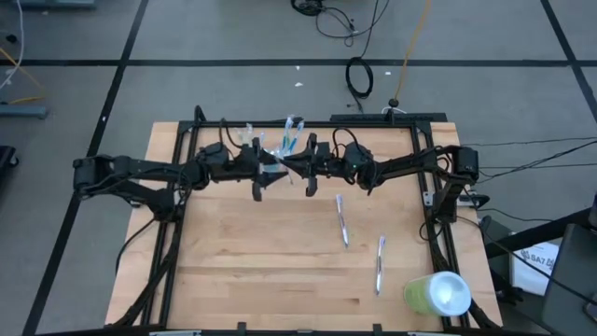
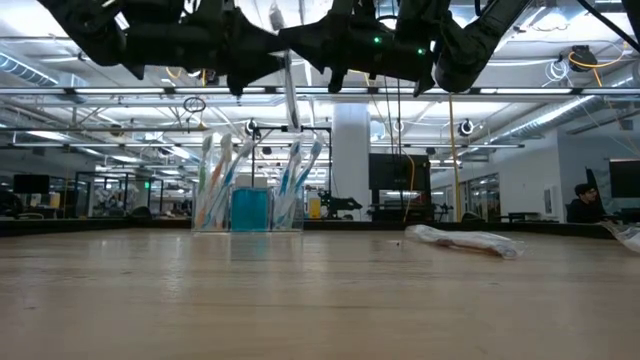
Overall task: Pick & Place toothbrushing station
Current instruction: Put the bottom left purple toothbrush into the transparent organizer, then put the left purple toothbrush into the transparent organizer
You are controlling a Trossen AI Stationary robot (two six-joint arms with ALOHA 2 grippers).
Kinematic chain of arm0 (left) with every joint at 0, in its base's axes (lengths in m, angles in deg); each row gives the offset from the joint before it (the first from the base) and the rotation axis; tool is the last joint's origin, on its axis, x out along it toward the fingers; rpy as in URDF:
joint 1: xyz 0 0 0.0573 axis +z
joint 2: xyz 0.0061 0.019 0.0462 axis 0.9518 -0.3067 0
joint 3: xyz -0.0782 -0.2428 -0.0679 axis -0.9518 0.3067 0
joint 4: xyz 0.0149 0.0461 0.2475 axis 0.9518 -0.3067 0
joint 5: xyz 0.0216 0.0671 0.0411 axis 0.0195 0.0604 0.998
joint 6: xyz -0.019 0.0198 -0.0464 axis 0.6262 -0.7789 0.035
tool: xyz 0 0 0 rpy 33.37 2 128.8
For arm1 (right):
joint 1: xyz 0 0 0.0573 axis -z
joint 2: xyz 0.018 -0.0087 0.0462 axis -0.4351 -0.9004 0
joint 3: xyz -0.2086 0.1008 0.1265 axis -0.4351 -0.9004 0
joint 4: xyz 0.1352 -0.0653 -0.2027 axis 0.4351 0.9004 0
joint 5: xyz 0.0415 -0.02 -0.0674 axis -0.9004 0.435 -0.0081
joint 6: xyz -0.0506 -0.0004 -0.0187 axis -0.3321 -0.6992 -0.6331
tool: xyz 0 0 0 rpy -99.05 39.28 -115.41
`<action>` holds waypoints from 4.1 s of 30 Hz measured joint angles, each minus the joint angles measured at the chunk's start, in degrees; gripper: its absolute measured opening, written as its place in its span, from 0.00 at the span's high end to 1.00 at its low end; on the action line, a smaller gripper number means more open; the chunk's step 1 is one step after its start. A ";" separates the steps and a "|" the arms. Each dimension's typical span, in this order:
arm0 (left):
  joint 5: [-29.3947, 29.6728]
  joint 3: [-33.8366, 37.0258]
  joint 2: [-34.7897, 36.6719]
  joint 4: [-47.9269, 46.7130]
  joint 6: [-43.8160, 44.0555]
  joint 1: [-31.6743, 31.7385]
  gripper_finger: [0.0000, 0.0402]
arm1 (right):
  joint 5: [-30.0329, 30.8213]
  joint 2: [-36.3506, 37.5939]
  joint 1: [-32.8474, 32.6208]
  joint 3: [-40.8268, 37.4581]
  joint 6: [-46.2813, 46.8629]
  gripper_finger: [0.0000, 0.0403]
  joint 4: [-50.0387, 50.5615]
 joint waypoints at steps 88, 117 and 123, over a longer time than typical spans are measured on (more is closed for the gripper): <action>24.22 -3.55 -21.16 0.73 2.35 8.04 0.92 | 15.15 12.72 -0.52 -9.16 -5.81 0.71 26.67; 24.20 -13.64 -23.42 -22.17 3.93 7.36 0.64 | 14.92 12.74 -0.61 -9.16 -4.34 0.72 29.07; 24.83 -13.64 -20.76 -24.61 2.80 5.57 0.53 | 14.92 12.74 -0.61 -9.16 -4.09 0.72 29.09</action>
